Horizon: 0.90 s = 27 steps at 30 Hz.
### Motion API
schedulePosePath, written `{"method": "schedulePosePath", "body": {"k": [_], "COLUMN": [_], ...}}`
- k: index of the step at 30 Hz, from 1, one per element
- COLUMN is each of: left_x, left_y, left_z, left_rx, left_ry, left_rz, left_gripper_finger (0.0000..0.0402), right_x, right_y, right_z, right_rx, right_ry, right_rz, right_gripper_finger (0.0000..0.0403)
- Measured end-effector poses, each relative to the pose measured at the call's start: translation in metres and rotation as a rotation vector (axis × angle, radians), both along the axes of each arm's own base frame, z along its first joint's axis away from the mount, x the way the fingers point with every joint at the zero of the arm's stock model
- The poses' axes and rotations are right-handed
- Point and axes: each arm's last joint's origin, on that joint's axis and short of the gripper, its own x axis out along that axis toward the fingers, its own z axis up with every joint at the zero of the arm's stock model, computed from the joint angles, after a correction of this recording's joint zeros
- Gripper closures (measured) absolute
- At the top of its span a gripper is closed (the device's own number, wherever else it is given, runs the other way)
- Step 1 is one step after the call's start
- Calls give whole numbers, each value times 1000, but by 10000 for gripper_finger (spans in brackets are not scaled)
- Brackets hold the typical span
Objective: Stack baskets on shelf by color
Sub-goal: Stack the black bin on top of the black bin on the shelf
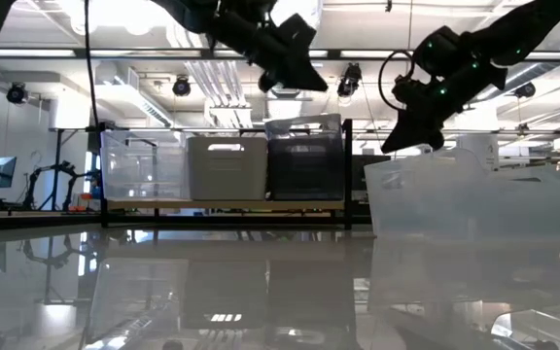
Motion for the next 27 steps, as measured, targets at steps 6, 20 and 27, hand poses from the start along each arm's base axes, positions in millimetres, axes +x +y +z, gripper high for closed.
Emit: {"method": "schedulePosePath", "body": {"k": [6, 20, 27], "left_x": [-2, -11, 0], "left_y": [23, 93, 103], "left_z": [2, -20, -45], "left_rx": [21, 68, 38], "left_ry": [9, -32, -21], "left_rz": [125, 552, 531], "left_gripper_finger": [401, 401, 401], "right_x": [0, 17, 17], "right_y": [11, 71, 81], "right_z": [-15, -33, -22], "right_rx": [55, -11, -35], "right_ry": [39, 113, 61], "right_rz": [21, 27, 39], "right_gripper_finger": [394, 394, 394]}}
